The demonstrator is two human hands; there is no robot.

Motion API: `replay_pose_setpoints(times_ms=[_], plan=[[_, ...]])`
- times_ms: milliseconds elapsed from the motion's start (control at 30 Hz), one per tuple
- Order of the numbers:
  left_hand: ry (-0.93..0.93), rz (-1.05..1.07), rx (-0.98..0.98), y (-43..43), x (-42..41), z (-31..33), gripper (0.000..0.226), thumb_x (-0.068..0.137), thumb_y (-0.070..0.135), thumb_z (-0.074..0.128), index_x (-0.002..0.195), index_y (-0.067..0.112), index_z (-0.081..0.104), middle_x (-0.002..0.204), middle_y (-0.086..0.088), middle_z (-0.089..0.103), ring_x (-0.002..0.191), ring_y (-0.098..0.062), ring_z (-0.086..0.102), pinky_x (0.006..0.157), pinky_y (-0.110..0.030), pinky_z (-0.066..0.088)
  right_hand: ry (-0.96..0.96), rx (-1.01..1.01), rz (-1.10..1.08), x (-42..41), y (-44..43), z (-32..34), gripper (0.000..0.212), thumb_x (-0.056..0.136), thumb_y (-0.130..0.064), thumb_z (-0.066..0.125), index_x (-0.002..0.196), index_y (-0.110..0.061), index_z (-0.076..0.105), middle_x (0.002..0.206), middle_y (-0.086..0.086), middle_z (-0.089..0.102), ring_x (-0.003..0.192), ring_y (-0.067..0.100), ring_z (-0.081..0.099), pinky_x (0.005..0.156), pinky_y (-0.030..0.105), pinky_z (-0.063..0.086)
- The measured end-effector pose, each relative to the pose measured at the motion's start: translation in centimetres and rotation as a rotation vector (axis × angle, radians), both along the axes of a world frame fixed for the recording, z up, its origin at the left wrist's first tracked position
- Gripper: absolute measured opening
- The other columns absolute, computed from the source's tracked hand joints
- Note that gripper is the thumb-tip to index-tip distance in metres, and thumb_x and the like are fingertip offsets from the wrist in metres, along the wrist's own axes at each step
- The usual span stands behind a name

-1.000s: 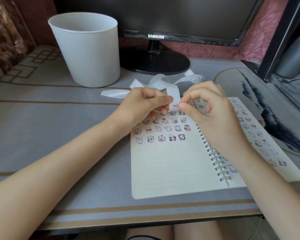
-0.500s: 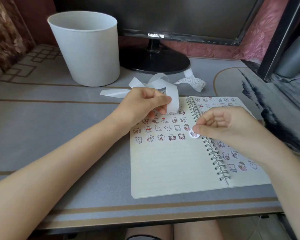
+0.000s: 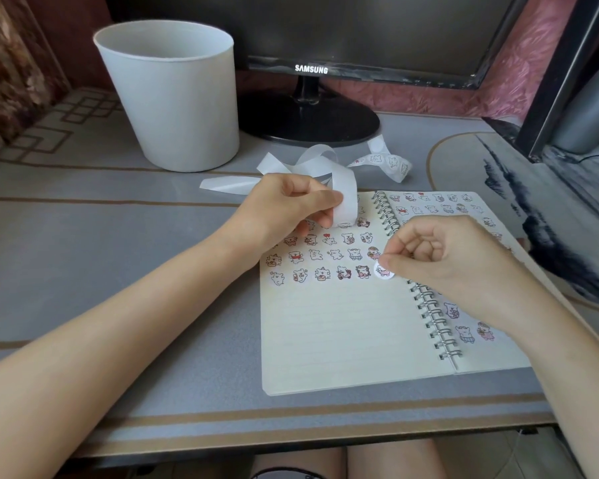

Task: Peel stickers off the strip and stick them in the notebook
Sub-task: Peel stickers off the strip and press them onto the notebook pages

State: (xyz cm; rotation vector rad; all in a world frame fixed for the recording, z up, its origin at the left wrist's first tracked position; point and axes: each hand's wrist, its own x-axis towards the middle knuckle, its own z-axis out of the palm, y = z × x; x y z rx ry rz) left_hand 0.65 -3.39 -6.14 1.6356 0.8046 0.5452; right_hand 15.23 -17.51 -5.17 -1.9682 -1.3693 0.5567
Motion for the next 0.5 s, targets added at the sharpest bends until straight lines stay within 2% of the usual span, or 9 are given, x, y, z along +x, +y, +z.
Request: replay_pose_setpoints(times_ms=[200,300,400,500], plan=[[-0.004,-0.004,0.008,-0.03,0.0,-0.02,0.021,0.087,0.024,0.066,0.067,0.017,0.066,0.061,0.004,0.066,0.058,-0.014,0.047,0.052,-0.014,0.041,-0.062,0.006,0.0,-0.27,0.02,-0.01,0.008,0.077,-0.017,0.075,0.073,-0.016,0.068,0.044,-0.021,0.051,0.041,0.0,0.044,0.045,0.007,0.033],[-0.001,-0.003,0.017,0.02,0.01,-0.11,0.021,0.087,0.025,0.066,0.068,0.016,0.067,0.063,0.003,0.067,0.064,-0.02,0.047,0.055,-0.018,0.041,-0.109,-0.001,0.003,-0.46,-0.02,-0.03,0.009,0.078,-0.02,0.074,0.073,-0.019,0.068,0.043,-0.024,0.051,0.042,0.002,0.044,0.046,0.012,0.034],[-0.006,-0.009,0.021,-0.02,-0.01,-0.1,0.022,0.087,0.024,0.066,0.068,0.015,0.066,0.061,0.004,0.066,0.057,-0.013,0.048,0.053,-0.016,0.041,-0.168,-0.017,-0.002,-0.69,-0.08,-0.07,0.009,0.079,-0.023,0.073,0.073,-0.021,0.067,0.043,-0.027,0.049,0.045,0.005,0.042,0.054,0.027,0.04],[-0.01,-0.01,0.015,-0.08,-0.03,-0.04,0.021,0.088,0.023,0.065,0.068,0.014,0.065,0.059,0.006,0.065,0.046,-0.004,0.044,0.049,-0.01,0.04,-0.198,-0.022,-0.003,-0.81,-0.11,-0.04,0.008,0.079,-0.024,0.072,0.074,-0.022,0.066,0.045,-0.03,0.05,0.046,0.005,0.043,0.054,0.025,0.039]])
